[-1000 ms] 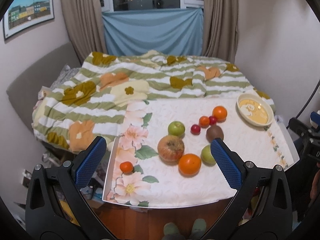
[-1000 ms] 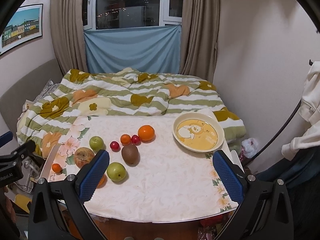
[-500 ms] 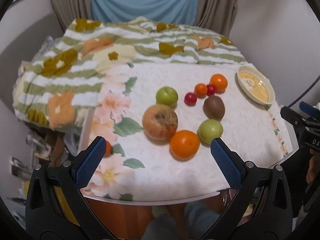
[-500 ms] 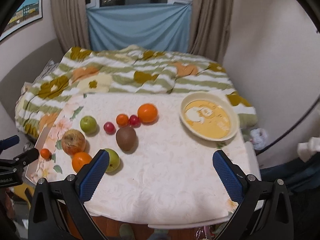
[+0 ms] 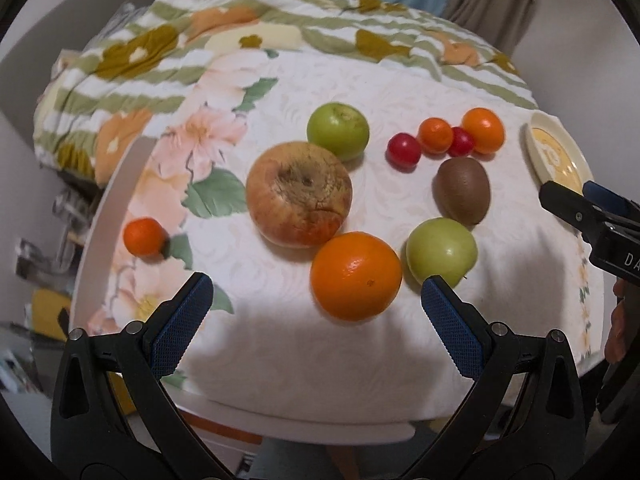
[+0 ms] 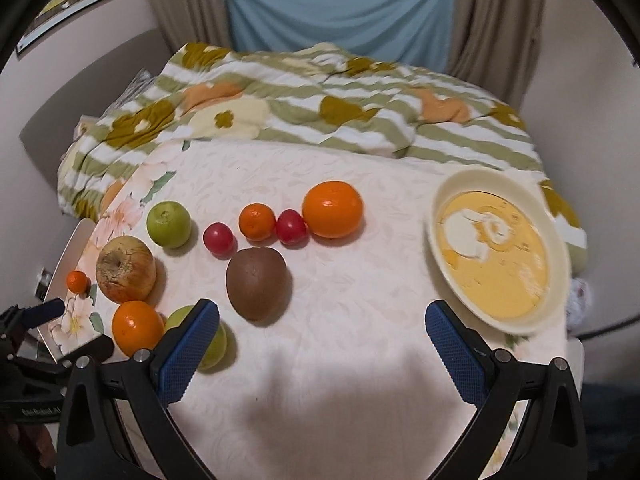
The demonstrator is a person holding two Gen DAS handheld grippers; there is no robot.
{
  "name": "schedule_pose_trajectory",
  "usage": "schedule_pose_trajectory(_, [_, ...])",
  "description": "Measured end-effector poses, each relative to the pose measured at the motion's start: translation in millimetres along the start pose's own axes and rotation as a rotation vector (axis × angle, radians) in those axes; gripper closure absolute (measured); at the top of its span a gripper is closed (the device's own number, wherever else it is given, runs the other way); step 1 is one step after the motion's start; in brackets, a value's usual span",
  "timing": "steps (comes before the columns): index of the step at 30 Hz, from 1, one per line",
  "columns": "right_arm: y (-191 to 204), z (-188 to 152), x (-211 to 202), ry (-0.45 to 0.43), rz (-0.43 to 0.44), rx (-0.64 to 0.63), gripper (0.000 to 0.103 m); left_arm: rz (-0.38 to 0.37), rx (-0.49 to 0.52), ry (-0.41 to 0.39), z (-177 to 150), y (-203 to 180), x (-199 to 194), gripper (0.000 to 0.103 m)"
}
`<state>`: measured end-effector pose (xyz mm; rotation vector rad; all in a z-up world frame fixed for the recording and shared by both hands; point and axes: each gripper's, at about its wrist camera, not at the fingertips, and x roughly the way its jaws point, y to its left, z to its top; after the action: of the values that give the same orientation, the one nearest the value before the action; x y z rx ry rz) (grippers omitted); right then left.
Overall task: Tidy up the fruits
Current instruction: 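Grasp the large orange with the left tool while the right tool grasps the kiwi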
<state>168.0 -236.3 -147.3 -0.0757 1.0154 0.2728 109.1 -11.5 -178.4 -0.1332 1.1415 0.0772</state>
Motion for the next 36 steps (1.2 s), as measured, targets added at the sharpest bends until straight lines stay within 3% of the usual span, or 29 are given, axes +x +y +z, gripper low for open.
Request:
schedule_pose_trajectory(8, [2,10,39,0.071,0.088,-0.03,0.001,0.027,-0.079,0.043,-5,-8,27,0.001])
schedule_pose_trajectory(13, [8,12,58,0.113,0.126,-0.047,0.014,0.037,-0.099,0.051,-6,-10,35,0.005])
schedule_pose_trajectory(16, [13,11,65,0.132,0.138,-0.06,0.016,0.045,-0.101,0.052,-5,-13,40,0.006])
schedule_pose_trajectory(23, [22,12,79,0.15,0.171,-0.074,0.016,0.022,-0.089,0.058,-3,-20,46,0.027])
schedule_pose_trajectory(26, [27,13,87,0.168,0.187,-0.082,0.027,0.016,-0.07,0.058,-1,-25,47,0.034])
schedule_pose_trajectory(36, [33,12,93,0.178,0.201,-0.097,0.036,0.015,-0.059,0.057,0,-23,47,0.035])
